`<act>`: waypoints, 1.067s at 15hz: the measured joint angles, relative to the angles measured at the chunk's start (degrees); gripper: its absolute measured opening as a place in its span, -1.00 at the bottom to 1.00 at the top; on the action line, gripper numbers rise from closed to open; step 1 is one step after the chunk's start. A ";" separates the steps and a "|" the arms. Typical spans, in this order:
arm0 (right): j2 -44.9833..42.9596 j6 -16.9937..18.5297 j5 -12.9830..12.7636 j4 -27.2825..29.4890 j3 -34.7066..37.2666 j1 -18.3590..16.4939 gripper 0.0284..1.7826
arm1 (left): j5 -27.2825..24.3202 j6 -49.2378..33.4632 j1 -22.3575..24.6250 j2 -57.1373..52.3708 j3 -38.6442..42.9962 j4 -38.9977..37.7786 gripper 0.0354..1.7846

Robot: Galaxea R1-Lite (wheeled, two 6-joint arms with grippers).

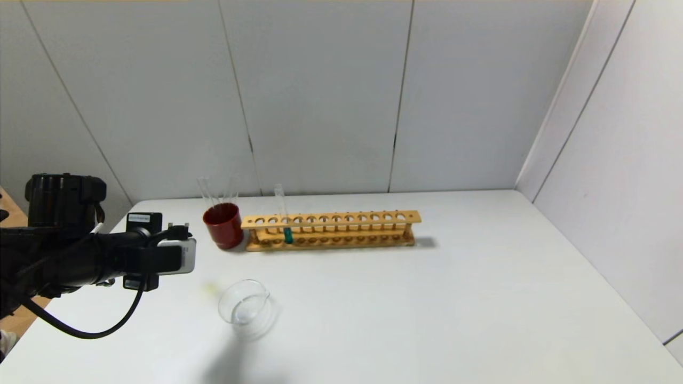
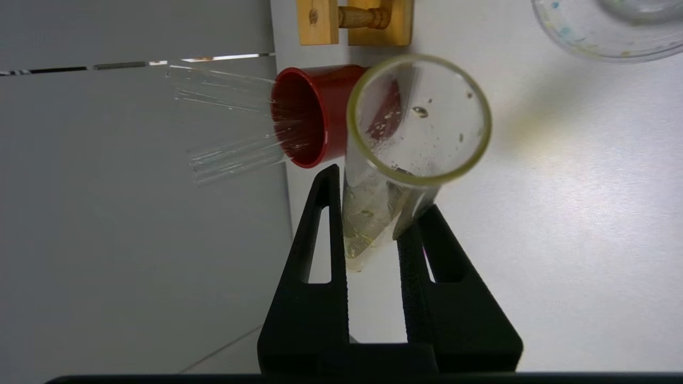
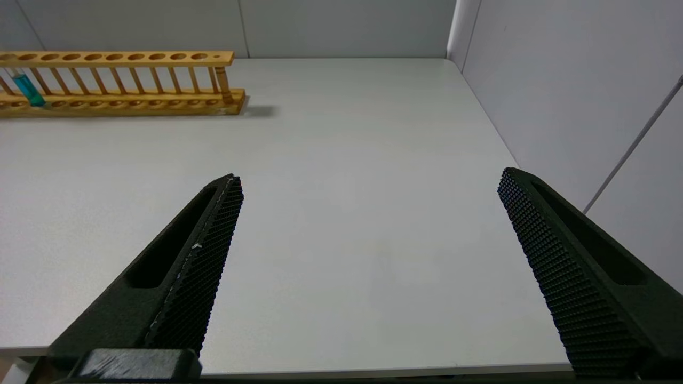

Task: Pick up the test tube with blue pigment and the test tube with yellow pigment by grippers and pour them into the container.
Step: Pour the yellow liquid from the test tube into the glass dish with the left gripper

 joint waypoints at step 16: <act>0.00 0.00 0.02 0.00 0.00 0.00 0.96 | 4.33 7.30 -3.96 6.60 2.43 -5.33 -0.67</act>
